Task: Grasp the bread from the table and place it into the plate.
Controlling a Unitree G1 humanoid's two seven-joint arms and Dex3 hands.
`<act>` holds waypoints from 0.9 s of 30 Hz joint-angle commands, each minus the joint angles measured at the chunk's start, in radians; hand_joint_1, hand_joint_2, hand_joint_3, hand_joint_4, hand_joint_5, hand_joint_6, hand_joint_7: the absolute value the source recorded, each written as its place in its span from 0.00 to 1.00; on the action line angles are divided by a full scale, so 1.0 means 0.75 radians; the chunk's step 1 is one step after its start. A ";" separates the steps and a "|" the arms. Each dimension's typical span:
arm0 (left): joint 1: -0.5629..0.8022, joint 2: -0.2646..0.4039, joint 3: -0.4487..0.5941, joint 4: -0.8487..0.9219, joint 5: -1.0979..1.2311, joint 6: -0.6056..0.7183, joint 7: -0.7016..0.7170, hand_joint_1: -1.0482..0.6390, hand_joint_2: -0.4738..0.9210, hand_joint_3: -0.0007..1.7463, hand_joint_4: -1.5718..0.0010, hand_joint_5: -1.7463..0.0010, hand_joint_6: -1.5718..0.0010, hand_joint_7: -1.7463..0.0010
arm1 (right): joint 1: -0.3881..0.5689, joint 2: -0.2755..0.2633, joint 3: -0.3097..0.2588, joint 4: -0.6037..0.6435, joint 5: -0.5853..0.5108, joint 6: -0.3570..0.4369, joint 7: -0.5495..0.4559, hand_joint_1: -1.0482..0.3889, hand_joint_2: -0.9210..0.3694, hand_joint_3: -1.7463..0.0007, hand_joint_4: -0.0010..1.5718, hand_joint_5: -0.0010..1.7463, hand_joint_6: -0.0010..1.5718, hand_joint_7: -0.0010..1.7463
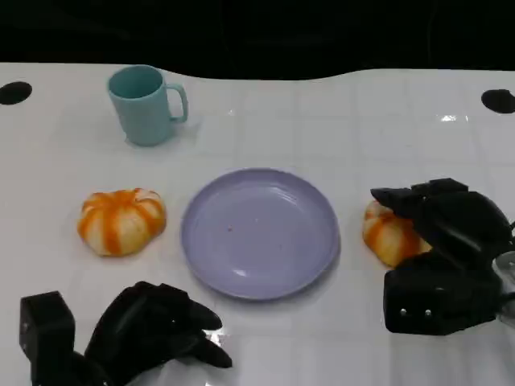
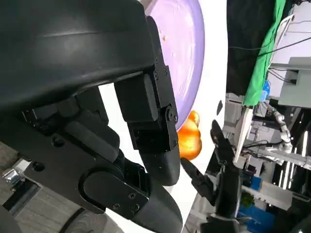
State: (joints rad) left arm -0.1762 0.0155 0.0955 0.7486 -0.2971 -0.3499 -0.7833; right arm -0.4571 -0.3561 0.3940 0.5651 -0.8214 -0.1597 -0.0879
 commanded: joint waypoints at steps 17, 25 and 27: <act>0.014 0.017 0.001 -0.009 -0.005 0.008 -0.013 0.00 0.86 0.00 0.00 0.87 0.00 0.99 | -0.194 0.089 0.081 0.428 0.063 -0.123 -0.347 0.60 0.00 0.93 0.49 0.57 0.64 0.10; 0.014 0.015 0.000 -0.016 -0.006 0.020 -0.011 0.00 0.86 0.00 0.00 0.87 0.00 0.99 | -0.225 0.095 0.121 0.552 0.033 -0.302 -0.684 0.63 0.35 0.40 0.57 1.00 0.43 0.99; 0.015 0.016 -0.001 -0.017 -0.001 0.015 -0.007 0.00 0.86 0.00 0.00 0.87 0.00 0.99 | -0.229 0.097 0.124 0.563 0.039 -0.314 -0.705 0.63 0.37 0.38 0.57 1.00 0.43 1.00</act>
State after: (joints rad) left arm -0.1744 0.0150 0.0951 0.7420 -0.3030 -0.3402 -0.7890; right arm -0.6079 -0.2813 0.4851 0.9740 -0.7939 -0.3775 -0.5839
